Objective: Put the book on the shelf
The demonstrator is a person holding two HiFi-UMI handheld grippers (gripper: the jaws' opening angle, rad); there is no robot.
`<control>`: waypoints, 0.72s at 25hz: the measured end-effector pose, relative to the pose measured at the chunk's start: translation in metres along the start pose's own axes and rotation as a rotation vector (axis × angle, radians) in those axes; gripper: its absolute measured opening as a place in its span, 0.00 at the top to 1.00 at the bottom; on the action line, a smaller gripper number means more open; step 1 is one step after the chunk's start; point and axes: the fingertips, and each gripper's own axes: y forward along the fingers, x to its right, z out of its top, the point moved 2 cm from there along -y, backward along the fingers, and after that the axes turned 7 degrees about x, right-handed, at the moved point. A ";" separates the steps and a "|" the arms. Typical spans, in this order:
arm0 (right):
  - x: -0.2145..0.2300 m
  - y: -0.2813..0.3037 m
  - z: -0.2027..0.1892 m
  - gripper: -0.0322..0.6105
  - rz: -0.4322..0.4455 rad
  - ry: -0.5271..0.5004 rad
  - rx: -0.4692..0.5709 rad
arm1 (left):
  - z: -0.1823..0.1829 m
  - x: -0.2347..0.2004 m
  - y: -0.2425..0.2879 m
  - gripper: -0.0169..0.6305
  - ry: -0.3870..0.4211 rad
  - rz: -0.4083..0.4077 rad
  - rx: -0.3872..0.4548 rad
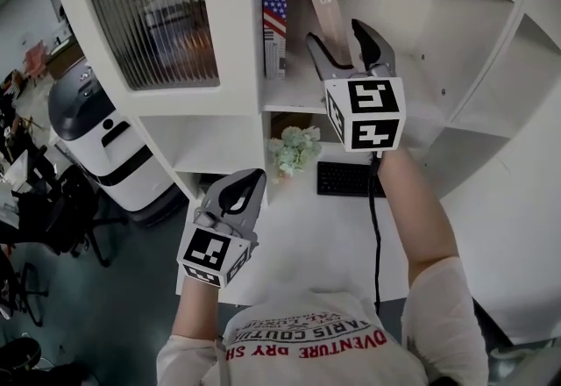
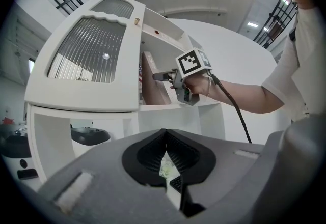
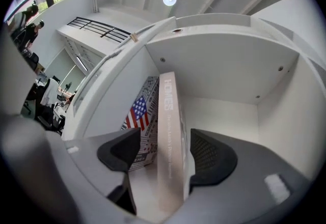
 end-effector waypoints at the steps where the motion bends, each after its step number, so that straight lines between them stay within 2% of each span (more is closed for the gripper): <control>1: -0.002 -0.010 0.003 0.51 0.002 0.008 0.013 | 0.000 0.001 -0.002 0.97 -0.002 -0.002 -0.001; 6: -0.017 -0.065 0.010 0.52 0.015 0.067 0.074 | -0.001 0.006 -0.012 0.97 -0.015 -0.010 0.003; 7: -0.019 -0.077 0.010 0.56 0.013 0.076 0.086 | -0.001 0.007 -0.014 0.97 -0.018 -0.011 0.003; 9: -0.025 -0.098 0.007 0.71 0.020 0.082 0.110 | -0.002 0.008 -0.019 0.97 -0.025 -0.011 0.003; 12: -0.036 -0.123 -0.006 0.82 0.052 0.100 0.109 | -0.003 0.007 -0.026 0.97 -0.034 -0.006 0.003; 18: -0.052 -0.164 -0.061 0.95 0.048 0.189 -0.003 | -0.005 0.007 -0.031 0.97 -0.048 -0.004 0.000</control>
